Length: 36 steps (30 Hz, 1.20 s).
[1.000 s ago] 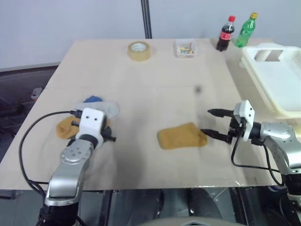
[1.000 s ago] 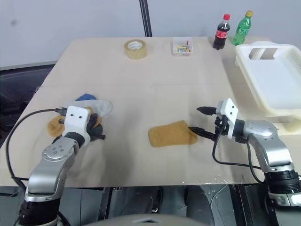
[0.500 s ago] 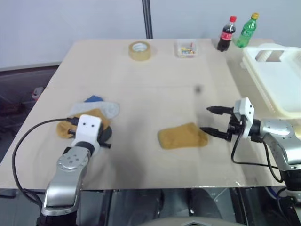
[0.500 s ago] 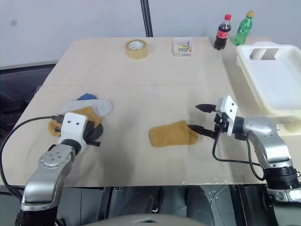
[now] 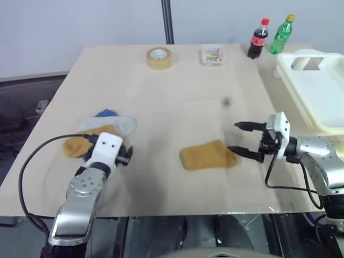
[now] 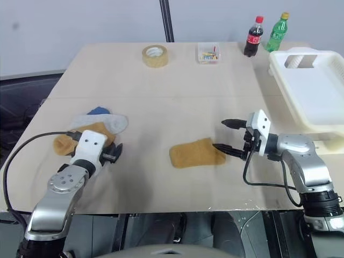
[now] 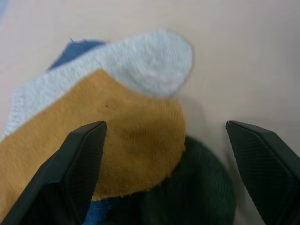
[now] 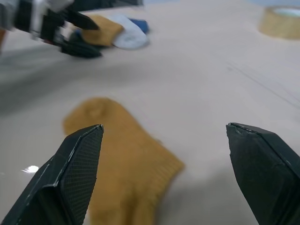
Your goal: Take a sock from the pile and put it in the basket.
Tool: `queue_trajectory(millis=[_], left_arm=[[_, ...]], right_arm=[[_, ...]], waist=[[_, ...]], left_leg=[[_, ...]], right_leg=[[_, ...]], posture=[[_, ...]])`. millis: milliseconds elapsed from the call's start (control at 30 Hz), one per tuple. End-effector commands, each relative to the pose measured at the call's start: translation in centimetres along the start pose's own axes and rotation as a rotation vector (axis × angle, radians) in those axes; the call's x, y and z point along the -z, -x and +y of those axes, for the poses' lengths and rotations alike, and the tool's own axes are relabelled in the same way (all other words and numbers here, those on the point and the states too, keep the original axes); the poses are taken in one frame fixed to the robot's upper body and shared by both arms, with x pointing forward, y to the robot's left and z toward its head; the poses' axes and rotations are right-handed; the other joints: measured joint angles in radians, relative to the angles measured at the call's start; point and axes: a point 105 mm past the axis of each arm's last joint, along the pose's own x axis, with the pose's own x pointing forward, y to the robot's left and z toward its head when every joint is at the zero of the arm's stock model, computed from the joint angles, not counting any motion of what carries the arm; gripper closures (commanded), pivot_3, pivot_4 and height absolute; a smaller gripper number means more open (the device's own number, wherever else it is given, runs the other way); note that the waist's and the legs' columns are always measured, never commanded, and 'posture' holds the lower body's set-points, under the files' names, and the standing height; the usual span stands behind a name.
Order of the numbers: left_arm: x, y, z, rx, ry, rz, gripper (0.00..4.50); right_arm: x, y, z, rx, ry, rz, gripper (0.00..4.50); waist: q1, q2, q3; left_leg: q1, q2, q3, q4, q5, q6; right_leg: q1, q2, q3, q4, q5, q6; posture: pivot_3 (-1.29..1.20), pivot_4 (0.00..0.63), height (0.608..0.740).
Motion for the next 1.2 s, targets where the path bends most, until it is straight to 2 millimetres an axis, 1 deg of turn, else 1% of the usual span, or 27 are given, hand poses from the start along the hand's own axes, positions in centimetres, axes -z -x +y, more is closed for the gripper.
queue_trajectory(millis=[33,167,567,733,933,1133,1167,1200], left_arm=[[-0.2,-0.2,0.0,0.008,-0.054,-0.008,0.04],[0.1,-0.4,-0.1,0.010,-0.059,0.005,0.04],[1.2,-0.2,-0.7,0.019,-0.024,0.068,0.04],[1.2,0.1,-0.7,0.011,-0.025,0.072,0.04],[0.9,0.0,-0.1,-0.014,-0.039,0.061,0.04],[1.0,0.0,0.0,-0.014,-0.046,0.068,0.04],[1.0,-0.1,0.0,-0.011,-0.047,0.070,0.55],[1.1,-0.1,-0.1,-0.007,-0.049,0.073,0.81]], right_arm=[[-2.2,-0.1,1.2,-0.074,0.069,-0.066,0.13],[-2.7,-0.2,1.8,-0.112,0.081,-0.082,0.13],[-2.8,-0.2,1.6,-0.112,0.077,-0.094,0.13],[-2.8,-0.4,1.8,-0.110,0.076,-0.095,0.13],[-2.6,-0.7,2.0,-0.108,0.071,-0.103,0.13],[-2.6,-0.8,2.1,-0.107,0.069,-0.111,0.13],[-2.6,-0.8,2.1,-0.107,0.069,-0.111,0.13],[-2.6,-0.8,2.1,-0.107,0.068,-0.113,0.13]], waist=[[0.000,0.000,0.000],[0.000,0.000,0.000],[0.000,0.001,-0.001],[0.000,0.001,-0.001],[0.000,0.001,-0.001],[0.000,0.001,-0.001],[-0.001,0.001,-0.001],[-0.001,0.001,-0.001]], left_leg=[[0.000,0.000,0.000,0.000,0.000,0.000],[0.000,0.000,0.000,0.000,0.000,0.000],[0.002,0.000,0.000,0.000,-0.001,0.001],[0.001,0.000,0.000,0.000,-0.001,0.001],[0.002,0.000,0.000,0.000,-0.001,0.001],[0.002,0.000,0.000,0.000,-0.001,0.001],[0.002,0.000,0.000,0.000,-0.001,0.001],[0.002,0.000,0.000,0.000,-0.001,0.001]], right_leg=[[0.000,0.000,0.000,0.000,0.000,0.000],[0.000,0.000,0.000,0.000,0.000,0.000],[0.000,0.000,0.000,0.000,0.000,0.000],[0.000,0.000,0.000,0.000,0.000,0.000],[0.000,0.000,0.000,0.000,0.000,0.000],[0.000,0.000,0.000,0.000,0.000,0.000],[0.000,0.000,0.000,0.000,0.000,0.000],[0.000,0.000,0.000,0.000,0.000,0.000]], posture=[[0.00,0.150,0.739],[0.00,0.150,0.739],[0.00,0.150,0.739],[0.00,0.150,0.739],[0.00,0.150,0.739],[0.00,0.150,0.739],[0.00,0.150,0.739],[0.00,0.150,0.739]])
